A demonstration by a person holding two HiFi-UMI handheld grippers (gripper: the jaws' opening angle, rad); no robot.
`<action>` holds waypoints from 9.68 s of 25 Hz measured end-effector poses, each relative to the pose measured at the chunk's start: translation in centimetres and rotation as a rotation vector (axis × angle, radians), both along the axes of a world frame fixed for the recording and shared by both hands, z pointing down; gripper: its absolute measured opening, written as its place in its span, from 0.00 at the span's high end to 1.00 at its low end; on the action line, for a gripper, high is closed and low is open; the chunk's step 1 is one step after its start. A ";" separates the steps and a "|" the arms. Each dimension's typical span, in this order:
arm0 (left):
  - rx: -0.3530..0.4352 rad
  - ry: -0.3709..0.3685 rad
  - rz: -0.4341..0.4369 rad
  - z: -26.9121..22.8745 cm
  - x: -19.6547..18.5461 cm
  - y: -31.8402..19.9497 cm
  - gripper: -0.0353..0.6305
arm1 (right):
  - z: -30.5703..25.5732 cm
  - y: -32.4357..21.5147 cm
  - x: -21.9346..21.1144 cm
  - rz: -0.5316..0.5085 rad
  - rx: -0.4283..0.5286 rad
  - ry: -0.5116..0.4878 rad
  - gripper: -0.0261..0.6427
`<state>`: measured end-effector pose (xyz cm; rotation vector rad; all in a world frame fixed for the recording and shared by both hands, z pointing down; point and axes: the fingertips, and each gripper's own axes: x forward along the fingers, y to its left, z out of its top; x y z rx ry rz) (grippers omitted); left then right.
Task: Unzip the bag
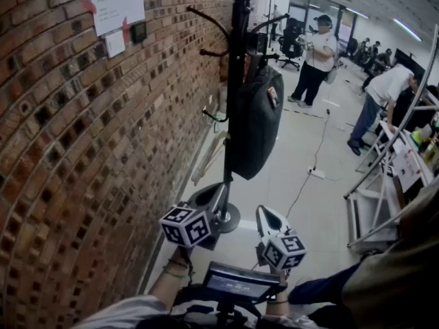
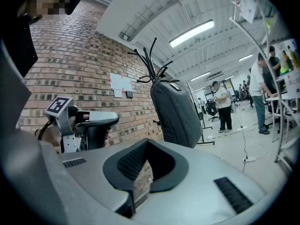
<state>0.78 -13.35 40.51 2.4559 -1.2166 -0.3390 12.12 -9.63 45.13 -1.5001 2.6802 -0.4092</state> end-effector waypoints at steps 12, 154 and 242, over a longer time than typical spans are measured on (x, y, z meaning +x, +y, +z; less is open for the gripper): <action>0.071 -0.034 0.025 -4.2 3.2 -2.8 0.92 | 2.6 0.0 1.6 -0.047 -0.060 0.009 0.97; 0.037 0.163 0.219 -8.8 3.4 -16.9 0.94 | 3.9 -12.8 0.0 0.066 -0.135 0.050 0.97; -0.267 -0.061 0.200 11.0 4.2 -15.3 0.93 | 6.4 -12.4 -0.1 0.143 -0.140 0.194 0.97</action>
